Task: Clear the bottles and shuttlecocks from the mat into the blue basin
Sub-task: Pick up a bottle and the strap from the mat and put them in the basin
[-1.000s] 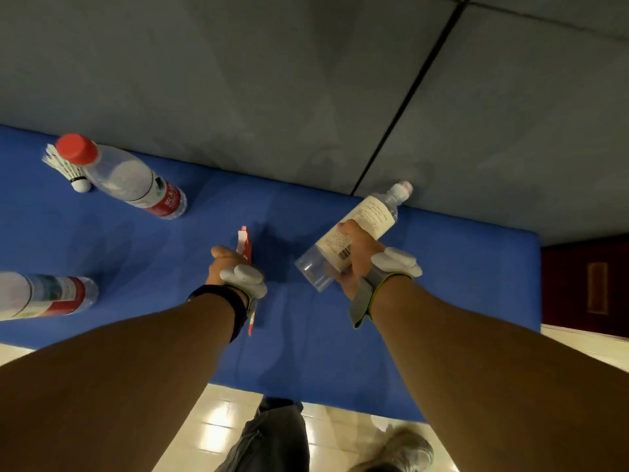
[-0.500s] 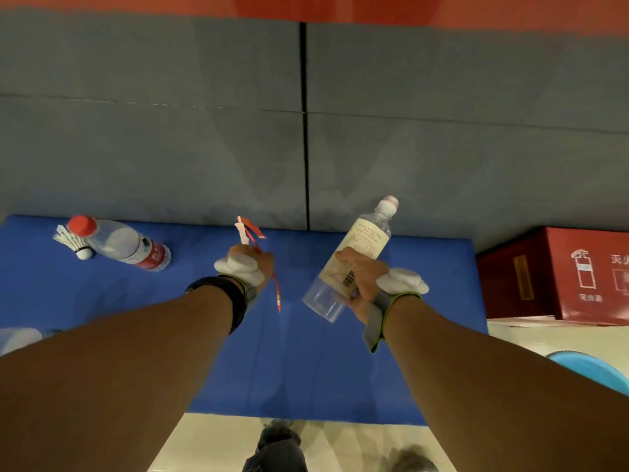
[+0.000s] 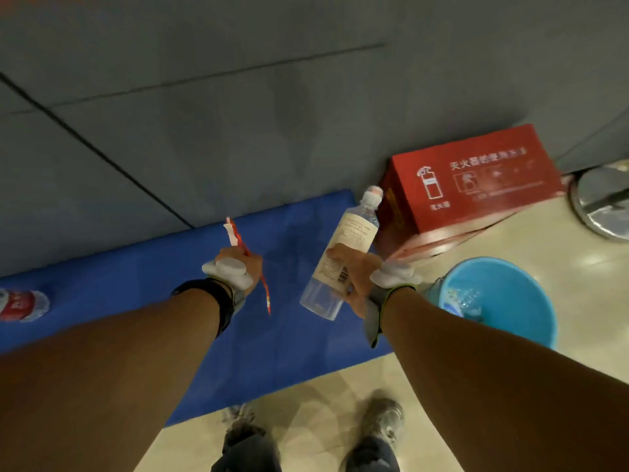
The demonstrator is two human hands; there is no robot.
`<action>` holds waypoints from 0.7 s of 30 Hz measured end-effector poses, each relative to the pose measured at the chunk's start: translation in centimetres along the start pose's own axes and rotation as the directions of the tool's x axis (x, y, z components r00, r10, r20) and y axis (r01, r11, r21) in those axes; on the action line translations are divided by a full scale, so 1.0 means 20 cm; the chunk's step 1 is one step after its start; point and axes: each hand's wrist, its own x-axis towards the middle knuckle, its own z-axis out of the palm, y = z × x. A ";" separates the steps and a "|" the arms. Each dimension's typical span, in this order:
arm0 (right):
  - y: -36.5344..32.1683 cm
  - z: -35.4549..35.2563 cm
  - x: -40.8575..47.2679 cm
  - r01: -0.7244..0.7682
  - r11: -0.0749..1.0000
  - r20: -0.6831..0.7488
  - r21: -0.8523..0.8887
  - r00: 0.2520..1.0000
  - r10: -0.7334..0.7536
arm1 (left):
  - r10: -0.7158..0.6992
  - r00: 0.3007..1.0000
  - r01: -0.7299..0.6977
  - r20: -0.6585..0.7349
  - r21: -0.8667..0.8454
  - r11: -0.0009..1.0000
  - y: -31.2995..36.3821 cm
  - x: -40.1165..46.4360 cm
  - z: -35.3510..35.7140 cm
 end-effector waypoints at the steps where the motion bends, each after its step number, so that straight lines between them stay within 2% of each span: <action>1: 0.00 -0.10 0.00 0.009 0.999 -0.028 0.031 1.000 -0.008 | 0.019 1.000 -0.019 0.014 0.016 1.000 0.08 -0.02 0.07; 6: 0.03 -0.75 -0.05 0.014 0.974 -0.113 0.226 0.994 0.012 | 0.099 0.989 -0.110 0.113 0.096 0.989 0.55 -0.19 0.55; 8: 0.09 -1.01 -0.06 0.009 0.978 -0.142 0.207 0.990 0.021 | 0.139 0.971 -0.171 0.194 0.162 0.972 0.72 -0.28 0.77; 11: 0.23 -1.36 -0.07 0.014 0.963 -0.268 0.269 0.961 0.060 | 0.208 0.930 -0.250 0.302 0.107 0.962 0.94 -0.38 1.14; 13: 0.31 -1.55 -0.07 0.010 0.949 -0.318 0.314 0.943 0.095 | 0.232 0.908 -0.278 0.349 0.086 0.957 1.04 -0.45 1.34; 17: 0.52 -1.89 -0.10 -0.009 0.901 -0.383 0.433 0.903 0.193 | 0.230 0.867 -0.325 0.442 0.151 0.934 1.19 -0.55 1.71; 21: 0.70 -2.08 -0.12 -0.041 0.868 -0.384 0.495 0.886 0.261 | 0.203 0.868 -0.348 0.453 0.263 0.900 1.25 -0.56 1.91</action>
